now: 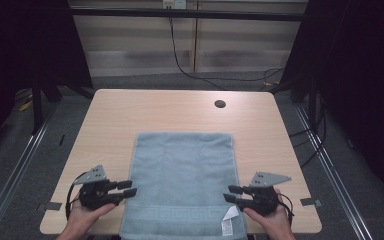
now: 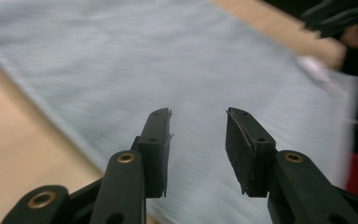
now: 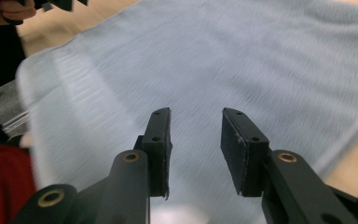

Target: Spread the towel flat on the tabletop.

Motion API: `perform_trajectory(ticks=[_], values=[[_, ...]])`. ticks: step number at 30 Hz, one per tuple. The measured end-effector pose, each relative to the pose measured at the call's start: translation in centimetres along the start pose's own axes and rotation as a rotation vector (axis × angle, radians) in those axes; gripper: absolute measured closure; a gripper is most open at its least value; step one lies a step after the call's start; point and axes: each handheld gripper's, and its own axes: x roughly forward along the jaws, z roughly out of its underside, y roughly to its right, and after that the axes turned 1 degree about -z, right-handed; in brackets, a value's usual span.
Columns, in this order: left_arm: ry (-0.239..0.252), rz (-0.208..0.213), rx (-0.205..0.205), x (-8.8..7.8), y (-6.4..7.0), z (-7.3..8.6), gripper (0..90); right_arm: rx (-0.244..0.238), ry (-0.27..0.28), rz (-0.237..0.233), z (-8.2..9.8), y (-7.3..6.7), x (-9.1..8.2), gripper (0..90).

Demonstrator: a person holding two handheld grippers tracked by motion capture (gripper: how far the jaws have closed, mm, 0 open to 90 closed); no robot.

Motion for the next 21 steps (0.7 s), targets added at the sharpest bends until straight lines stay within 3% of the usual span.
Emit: perform_trajectory(ticks=[3, 6, 8, 9, 11, 14, 17, 21], values=[[-0.028, -0.031, 0.004, 1.7, -1.8, -1.6, 60.7, 0.005, -0.018, 0.011, -1.4, 1.7, 2.1, 63.1], [-0.017, -0.054, -0.03, 3.1, -3.6, -3.0, 62.0, 0.028, -0.036, 0.024, -2.5, 3.4, 4.0, 59.8], [-0.016, -0.086, -0.02, 4.0, -4.4, -3.4, 62.1, 0.035, -0.054, 0.032, -3.0, 4.3, 5.2, 57.6], [-0.013, -0.092, -0.041, 4.4, -4.8, -3.5, 62.1, 0.045, -0.06, 0.035, -3.1, 4.7, 5.7, 56.5], [-0.026, -0.109, -0.022, 5.1, -5.1, -3.4, 62.1, 0.046, -0.077, 0.042, -3.4, 5.3, 6.7, 54.6], [-0.089, -0.134, 0.009, 5.9, -5.3, -2.9, 63.7, 0.043, -0.102, 0.078, -3.7, 6.3, 8.3, 54.0], [-0.095, -0.128, 0.02, 5.9, -5.2, -2.5, 66.4, 0.04, -0.139, 0.112, -3.3, 6.6, 9.3, 55.0], [-0.102, -0.107, 0.037, 5.6, -4.4, -1.8, 67.0, 0.037, -0.146, 0.108, -2.8, 6.1, 8.9, 55.0]])
